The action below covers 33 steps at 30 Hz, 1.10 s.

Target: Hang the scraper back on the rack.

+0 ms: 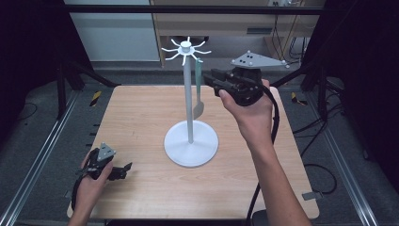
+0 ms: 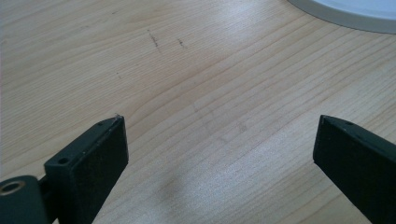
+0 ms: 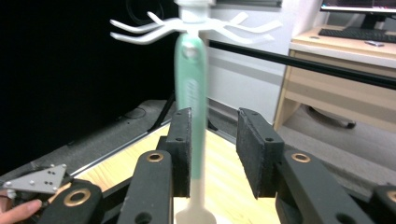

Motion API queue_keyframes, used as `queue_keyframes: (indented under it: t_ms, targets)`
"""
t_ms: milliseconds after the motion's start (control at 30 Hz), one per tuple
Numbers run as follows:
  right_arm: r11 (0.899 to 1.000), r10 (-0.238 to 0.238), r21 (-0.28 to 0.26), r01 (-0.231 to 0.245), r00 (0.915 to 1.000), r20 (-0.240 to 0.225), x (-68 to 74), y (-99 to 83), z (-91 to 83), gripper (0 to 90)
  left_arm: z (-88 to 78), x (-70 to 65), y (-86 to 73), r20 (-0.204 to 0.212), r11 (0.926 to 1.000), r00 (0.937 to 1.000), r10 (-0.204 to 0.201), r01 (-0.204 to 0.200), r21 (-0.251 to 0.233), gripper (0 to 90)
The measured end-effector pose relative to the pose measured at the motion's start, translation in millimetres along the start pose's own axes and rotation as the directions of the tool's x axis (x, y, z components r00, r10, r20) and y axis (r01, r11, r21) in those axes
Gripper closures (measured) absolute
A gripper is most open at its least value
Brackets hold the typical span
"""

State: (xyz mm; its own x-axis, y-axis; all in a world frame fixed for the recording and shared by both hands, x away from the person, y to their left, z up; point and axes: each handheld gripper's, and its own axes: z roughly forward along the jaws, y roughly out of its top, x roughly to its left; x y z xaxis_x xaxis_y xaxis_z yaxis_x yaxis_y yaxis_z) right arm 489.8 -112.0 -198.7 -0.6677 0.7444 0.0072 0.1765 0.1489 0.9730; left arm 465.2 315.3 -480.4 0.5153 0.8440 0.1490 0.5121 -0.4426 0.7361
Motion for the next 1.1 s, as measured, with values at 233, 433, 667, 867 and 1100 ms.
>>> queue_keyframes:
  t_ms: [233,433,667,867,1100]
  targets:
    - [0.999,0.014,0.030,-0.016,0.9986,0.051,-11.0,-18.1,-7.1,59.8,-0.1,-0.4,0.2,0.004,1.0000,1.0000,0.005,-0.005,-0.003,3.0]
    - [0.998,0.046,0.032,-0.049,0.9952,0.087,-19.5,-34.2,-10.0,52.4,0.4,-2.4,0.8,0.010,0.9999,0.9998,0.014,-0.014,-0.001,3.0]
    - [0.995,0.069,0.058,-0.076,0.9899,0.124,-31.2,-52.8,-11.1,45.5,0.4,-1.1,0.5,0.004,0.9999,0.9999,0.010,-0.010,0.001,3.0]
    - [0.992,0.071,0.093,-0.086,0.9849,0.158,-38.1,-74.8,-14.0,44.1,0.4,-2.7,0.0,0.007,0.9999,0.9999,0.013,-0.013,0.002,3.0]
    - [0.986,0.090,0.119,-0.115,0.9767,0.195,-46.6,-102.9,-18.1,40.2,0.2,-1.9,-0.1,0.005,1.0000,0.9999,0.009,-0.009,-0.001,3.0]
